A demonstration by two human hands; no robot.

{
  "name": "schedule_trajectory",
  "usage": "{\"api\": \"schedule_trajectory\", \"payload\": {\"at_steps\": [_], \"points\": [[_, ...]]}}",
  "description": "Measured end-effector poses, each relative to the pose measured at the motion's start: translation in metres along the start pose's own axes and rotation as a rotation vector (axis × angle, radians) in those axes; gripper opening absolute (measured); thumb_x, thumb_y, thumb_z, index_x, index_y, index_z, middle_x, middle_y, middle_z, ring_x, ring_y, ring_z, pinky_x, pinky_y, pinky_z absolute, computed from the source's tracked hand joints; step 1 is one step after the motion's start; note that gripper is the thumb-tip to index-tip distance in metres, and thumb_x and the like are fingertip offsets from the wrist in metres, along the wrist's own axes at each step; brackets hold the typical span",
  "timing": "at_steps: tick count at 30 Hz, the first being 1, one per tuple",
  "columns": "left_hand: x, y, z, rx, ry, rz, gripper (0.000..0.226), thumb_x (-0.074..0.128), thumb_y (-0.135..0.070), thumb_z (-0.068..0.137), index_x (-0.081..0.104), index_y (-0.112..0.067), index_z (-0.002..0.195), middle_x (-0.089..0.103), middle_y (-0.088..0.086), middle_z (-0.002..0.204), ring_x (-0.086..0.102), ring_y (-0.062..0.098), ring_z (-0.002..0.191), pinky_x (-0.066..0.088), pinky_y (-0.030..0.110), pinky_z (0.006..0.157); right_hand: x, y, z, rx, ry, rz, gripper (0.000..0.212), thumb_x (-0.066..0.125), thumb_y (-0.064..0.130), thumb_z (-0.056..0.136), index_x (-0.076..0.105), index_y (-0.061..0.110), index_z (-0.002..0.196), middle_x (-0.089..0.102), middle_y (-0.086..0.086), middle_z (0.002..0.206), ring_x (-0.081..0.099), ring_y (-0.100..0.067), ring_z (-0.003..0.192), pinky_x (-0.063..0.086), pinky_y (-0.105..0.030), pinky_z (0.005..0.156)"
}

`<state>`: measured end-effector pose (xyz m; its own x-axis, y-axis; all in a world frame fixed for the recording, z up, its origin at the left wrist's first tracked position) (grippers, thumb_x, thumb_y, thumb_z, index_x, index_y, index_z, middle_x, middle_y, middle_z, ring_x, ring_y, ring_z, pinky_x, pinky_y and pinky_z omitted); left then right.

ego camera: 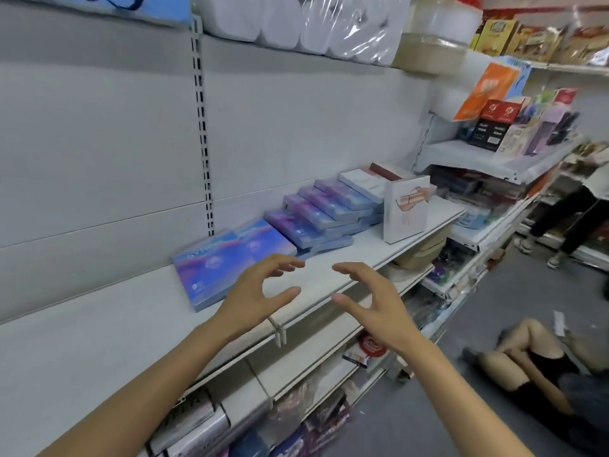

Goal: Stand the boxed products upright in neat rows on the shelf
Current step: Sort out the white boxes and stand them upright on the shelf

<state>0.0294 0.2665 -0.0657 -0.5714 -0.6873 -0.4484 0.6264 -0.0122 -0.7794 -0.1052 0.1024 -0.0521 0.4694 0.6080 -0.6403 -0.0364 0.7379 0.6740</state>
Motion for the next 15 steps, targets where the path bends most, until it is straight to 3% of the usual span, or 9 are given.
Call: {"api": "schedule_trajectory", "payload": {"at_steps": [12,15], "points": [[0.105,0.020,0.132,-0.041,0.002,-0.020,0.034,0.072,-0.024,0.093,0.063,-0.035,0.124,0.063,-0.019,0.129,0.060,0.006,0.121,0.047,0.034,0.107,-0.102,-0.136,0.080,0.072,-0.054,-0.011,0.040,0.068,0.041,0.092,0.058,0.038,0.130,0.057,0.027,0.130,0.051,0.005,0.122,0.039,-0.013,0.098],[0.124,0.012,0.171,-0.021,-0.023,0.039,0.035,0.070,-0.026,0.094,0.061,-0.035,0.127,0.061,-0.020,0.130,0.059,0.004,0.121,0.046,0.027,0.106,-0.138,-0.170,0.118,0.022,-0.085,-0.012,0.040,0.068,0.036,0.093,0.059,0.032,0.131,0.059,0.019,0.133,0.051,0.003,0.123,0.040,-0.016,0.102]]}}
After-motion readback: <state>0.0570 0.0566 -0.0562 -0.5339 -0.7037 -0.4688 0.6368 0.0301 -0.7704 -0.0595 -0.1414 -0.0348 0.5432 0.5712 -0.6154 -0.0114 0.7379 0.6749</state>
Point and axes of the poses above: each hand's wrist, its own z-axis towards the middle knuckle, its own x-axis out of the palm, y = z × x, the point moved 7 cm from there along z, towards the middle knuckle
